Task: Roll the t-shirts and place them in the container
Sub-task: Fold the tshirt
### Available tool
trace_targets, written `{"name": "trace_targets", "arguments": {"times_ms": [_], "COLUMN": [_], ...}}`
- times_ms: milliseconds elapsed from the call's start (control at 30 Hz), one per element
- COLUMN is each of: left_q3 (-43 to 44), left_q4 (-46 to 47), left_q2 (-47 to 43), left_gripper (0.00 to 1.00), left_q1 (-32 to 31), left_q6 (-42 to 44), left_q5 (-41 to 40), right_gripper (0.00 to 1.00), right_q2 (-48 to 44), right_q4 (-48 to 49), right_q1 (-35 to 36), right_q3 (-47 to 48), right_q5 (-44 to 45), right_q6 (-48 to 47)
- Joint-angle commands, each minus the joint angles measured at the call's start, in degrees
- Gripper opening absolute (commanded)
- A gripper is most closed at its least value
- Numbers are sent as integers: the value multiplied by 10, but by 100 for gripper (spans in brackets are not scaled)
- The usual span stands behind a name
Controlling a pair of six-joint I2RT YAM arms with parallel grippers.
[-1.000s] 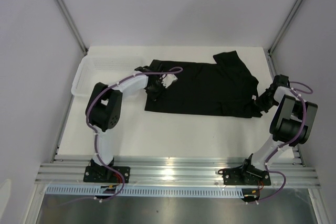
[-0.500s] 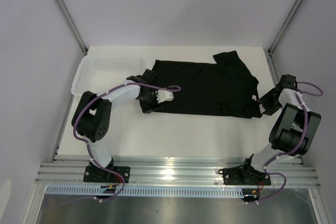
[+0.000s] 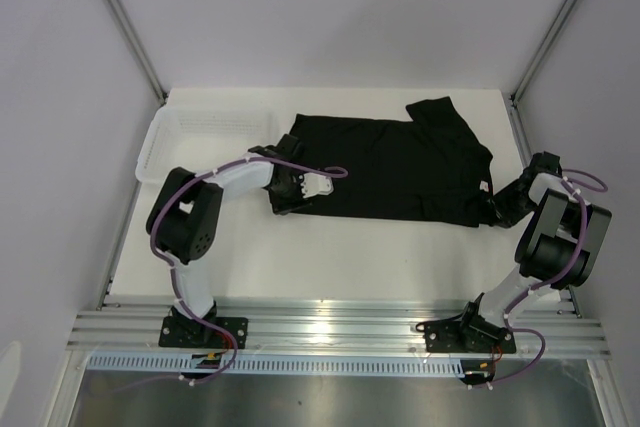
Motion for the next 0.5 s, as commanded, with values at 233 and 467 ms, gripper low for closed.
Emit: {"name": "trace_targets", "arguments": {"times_ms": [233,467], "left_q3": [47,58], "left_q4": [-28,-33], "left_q2": [32,35], "left_gripper": [46,1], "left_q1": [-28,-28], "left_q6": [-19,-25], "left_q5": [-30,-40], "right_gripper": [38,5], "right_q2": [1,7], "right_q4": [16,18], "right_q1": [-1,-4], "right_q3": [-28,-28], "right_q5": [25,33], "right_q6": [2,-4]}}
